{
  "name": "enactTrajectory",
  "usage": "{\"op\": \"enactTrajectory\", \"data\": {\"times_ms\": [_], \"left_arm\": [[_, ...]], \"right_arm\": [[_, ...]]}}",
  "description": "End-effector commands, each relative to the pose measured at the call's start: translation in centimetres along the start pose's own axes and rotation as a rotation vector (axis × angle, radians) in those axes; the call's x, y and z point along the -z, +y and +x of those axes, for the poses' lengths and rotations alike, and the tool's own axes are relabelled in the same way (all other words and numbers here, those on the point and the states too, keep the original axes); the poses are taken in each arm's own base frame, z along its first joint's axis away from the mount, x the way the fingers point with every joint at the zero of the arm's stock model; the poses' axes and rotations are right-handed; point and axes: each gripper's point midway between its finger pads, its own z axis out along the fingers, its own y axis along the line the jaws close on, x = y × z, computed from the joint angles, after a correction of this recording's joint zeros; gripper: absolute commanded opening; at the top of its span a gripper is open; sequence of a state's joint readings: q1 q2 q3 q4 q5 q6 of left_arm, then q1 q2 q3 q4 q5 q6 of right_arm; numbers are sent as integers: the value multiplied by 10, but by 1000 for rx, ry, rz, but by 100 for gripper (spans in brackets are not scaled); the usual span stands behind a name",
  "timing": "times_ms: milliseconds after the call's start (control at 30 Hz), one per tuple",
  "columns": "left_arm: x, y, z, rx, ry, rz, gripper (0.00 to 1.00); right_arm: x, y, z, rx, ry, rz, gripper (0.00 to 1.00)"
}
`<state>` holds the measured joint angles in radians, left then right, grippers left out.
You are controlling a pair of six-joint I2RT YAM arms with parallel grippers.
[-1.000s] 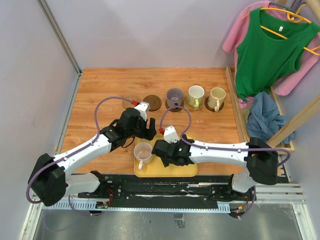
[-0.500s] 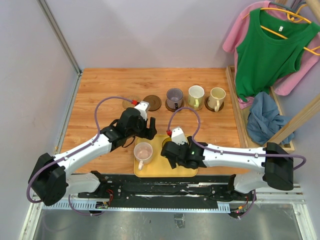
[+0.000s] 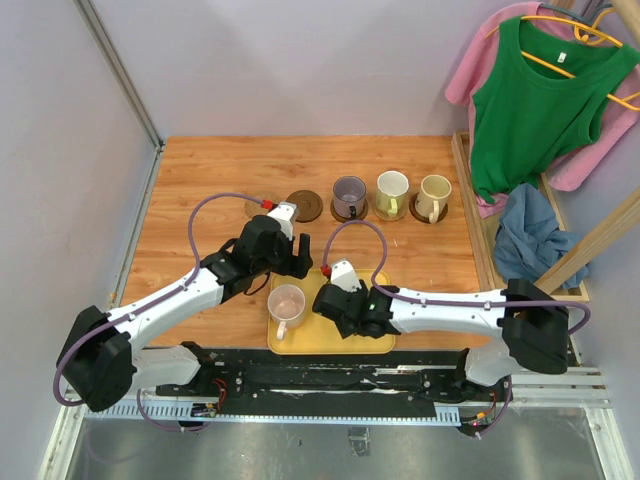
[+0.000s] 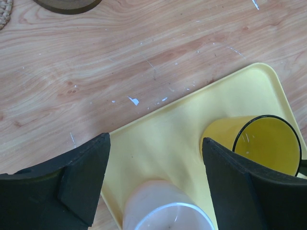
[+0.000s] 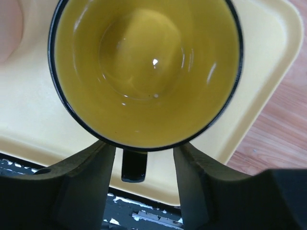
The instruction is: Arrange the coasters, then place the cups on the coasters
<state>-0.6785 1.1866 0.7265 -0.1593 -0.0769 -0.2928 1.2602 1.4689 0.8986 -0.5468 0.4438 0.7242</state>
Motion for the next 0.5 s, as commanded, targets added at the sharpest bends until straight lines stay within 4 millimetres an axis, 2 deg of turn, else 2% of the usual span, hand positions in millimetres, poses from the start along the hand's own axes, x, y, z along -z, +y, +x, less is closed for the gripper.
{"op": "enactTrajectory", "data": {"times_ms": [0,67,133,267,400,467], "left_arm": [[1,2,0,-7,-11,-18,82],[2,4,1,-8,-11,-23,82],[2,5,2,-10,-7,-30,82],[2,8,3,-13,-5,-42,82],[4,10,2,-17,-12,-53,82],[5,11,1,-19,-18,-59,82]], "right_arm": [[-7,8,-6,-18,12,-31,50],[-9,9,-7,-19,15,-34,44],[-11,9,-7,-18,22,-32,33],[-12,10,-9,-26,27,-34,2],[-5,9,-18,-35,3,-36,1],[1,6,-29,-39,-23,-22,1]]}}
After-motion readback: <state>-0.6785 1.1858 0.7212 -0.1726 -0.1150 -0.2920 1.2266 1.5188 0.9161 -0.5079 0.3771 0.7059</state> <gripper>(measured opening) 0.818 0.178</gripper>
